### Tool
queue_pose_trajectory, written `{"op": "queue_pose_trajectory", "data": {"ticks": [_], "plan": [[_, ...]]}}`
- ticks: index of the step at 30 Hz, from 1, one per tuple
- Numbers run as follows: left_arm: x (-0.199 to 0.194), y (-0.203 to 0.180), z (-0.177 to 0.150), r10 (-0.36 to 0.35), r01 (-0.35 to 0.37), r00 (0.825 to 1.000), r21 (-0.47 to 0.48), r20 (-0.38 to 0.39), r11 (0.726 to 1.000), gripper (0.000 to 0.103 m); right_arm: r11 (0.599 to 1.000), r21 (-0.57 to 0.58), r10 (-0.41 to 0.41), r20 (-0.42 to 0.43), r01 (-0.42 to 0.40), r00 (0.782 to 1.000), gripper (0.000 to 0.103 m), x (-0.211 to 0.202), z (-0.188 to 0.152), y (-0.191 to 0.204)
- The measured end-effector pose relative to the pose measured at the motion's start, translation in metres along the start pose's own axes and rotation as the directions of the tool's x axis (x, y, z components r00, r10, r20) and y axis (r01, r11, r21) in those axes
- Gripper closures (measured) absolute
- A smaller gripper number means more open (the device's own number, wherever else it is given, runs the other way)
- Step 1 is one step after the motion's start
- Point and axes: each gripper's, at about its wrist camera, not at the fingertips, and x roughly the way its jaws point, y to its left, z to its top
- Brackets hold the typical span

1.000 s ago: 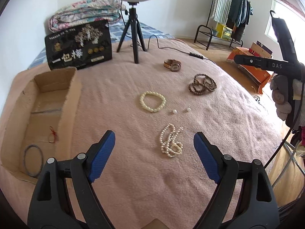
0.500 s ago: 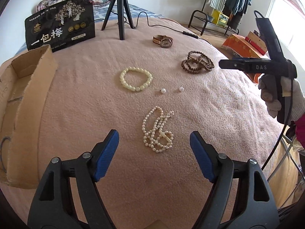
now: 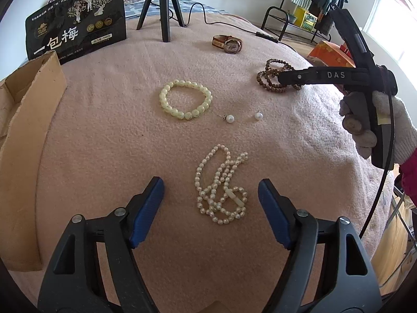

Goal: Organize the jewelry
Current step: 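Grasp the pearl necklace with the left gripper while the right gripper grasps the prayer beads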

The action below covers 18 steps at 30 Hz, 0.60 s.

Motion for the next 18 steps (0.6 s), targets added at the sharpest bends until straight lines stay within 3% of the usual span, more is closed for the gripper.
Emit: {"op": "queue_pose_trajectory", "data": {"ticks": [10, 18], "plan": [[0.009, -0.005, -0.001, 0.04, -0.04, 0.999, 0.042, 0.013, 0.998, 0.034, 0.995, -0.066, -0.072, -0.019, 0.071, 0.997, 0.0, 0.023, 0.013, 0.025], [0.008, -0.003, 0.0, 0.05, -0.05, 0.999, 0.034, 0.018, 0.998, 0.044, 0.99, -0.127, -0.062, -0.051, 0.055, 0.997, 0.0, 0.029, 0.014, 0.026]]}}
